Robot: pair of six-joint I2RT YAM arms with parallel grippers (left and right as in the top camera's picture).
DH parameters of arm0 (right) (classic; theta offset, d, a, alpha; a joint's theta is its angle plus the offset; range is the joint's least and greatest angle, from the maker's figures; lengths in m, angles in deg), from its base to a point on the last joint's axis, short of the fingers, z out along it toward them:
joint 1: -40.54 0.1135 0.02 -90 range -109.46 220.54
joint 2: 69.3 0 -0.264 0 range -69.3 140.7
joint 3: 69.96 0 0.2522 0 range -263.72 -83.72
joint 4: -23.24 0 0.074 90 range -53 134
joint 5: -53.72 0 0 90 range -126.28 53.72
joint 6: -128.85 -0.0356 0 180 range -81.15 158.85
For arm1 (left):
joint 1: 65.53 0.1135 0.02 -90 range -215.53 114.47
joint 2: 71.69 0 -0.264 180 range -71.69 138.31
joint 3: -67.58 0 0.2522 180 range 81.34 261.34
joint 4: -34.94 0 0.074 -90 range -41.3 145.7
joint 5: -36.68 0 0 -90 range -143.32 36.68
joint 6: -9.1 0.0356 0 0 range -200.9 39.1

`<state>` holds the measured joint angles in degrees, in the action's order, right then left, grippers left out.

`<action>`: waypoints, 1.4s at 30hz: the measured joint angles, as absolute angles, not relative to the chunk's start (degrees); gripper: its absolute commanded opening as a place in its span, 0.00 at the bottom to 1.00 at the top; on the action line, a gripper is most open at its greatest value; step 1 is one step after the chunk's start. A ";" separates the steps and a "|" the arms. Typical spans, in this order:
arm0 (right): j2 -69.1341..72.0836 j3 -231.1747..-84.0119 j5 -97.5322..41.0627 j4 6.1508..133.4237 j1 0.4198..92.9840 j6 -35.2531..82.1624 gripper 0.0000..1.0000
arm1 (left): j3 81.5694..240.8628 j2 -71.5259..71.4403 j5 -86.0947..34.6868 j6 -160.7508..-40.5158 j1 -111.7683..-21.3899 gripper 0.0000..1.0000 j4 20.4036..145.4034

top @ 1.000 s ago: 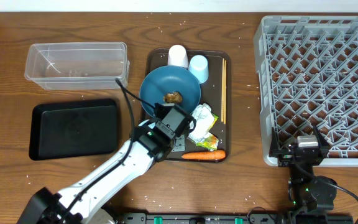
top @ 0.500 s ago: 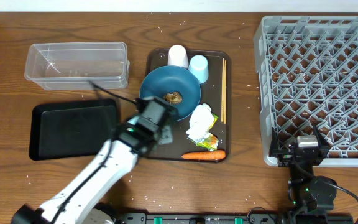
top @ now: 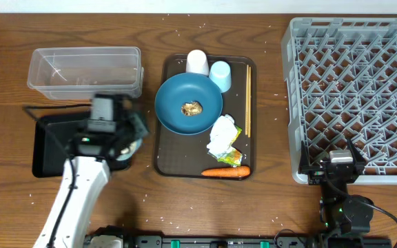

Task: Sort waste into correct bins and load items into the dishwasher rack
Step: 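Carry the rice bowl left over the black tray, then tilt the bowl with the left gripper to pour rice onto the black tray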

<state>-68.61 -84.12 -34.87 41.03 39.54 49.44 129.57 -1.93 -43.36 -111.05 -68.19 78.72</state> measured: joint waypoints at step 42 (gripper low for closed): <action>-68.61 -84.12 -34.87 41.03 39.54 49.44 0.99 | 129.57 18.92 18.93 -98.39 -25.28 0.06 67.86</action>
<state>-68.61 -84.12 -34.87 41.03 39.54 49.44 129.57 18.92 18.93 -98.39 -25.28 67.86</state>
